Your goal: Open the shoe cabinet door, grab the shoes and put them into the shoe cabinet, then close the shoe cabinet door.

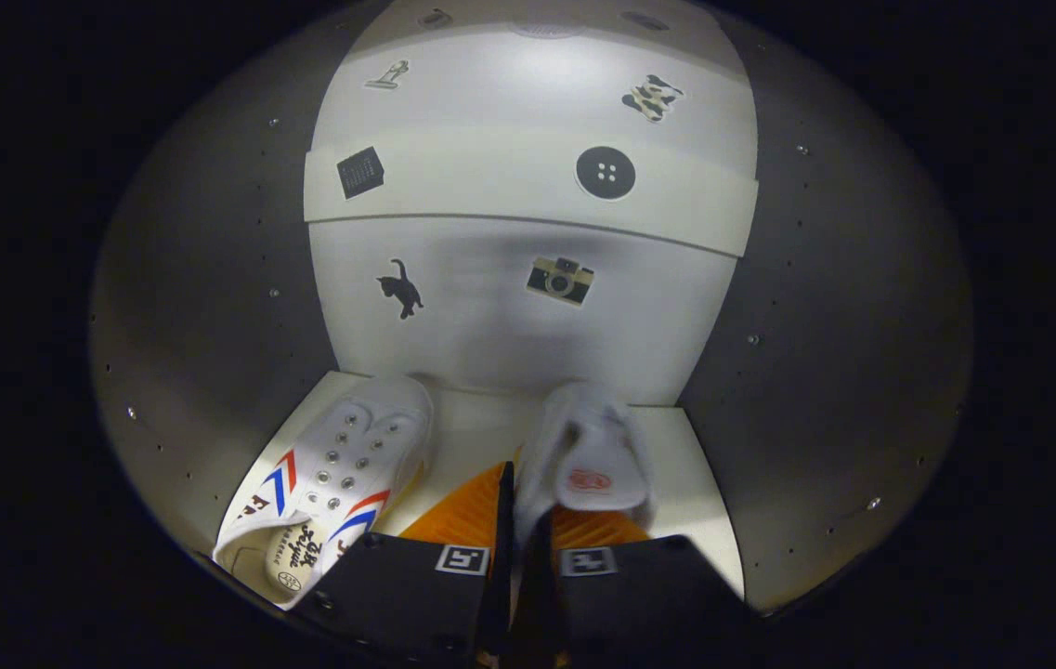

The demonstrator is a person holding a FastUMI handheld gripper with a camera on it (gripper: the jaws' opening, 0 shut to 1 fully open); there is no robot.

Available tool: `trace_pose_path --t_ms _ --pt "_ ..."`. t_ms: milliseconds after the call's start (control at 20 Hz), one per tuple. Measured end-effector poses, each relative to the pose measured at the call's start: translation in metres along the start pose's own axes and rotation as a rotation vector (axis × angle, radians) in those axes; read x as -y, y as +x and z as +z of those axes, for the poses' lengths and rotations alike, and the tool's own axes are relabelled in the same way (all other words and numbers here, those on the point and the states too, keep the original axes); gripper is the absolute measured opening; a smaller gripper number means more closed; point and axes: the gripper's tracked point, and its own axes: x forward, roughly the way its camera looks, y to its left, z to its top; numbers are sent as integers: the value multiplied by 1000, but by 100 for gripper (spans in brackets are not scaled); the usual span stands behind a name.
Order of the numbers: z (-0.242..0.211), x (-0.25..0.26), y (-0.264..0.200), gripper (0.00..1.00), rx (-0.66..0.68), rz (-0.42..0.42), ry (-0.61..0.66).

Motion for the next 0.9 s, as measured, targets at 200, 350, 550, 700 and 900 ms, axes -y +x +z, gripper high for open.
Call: trace_pose_path --t_ms 200,350,550,700,900 --pt "-5 2 -36 40 34 -30 -43" --pt "-13 -1 -70 71 64 -22 -42" --pt "-18 -1 -126 99 139 -42 -30" --pt "-24 -5 -168 98 211 -36 -18" --pt "-37 -13 -230 98 325 -14 1"
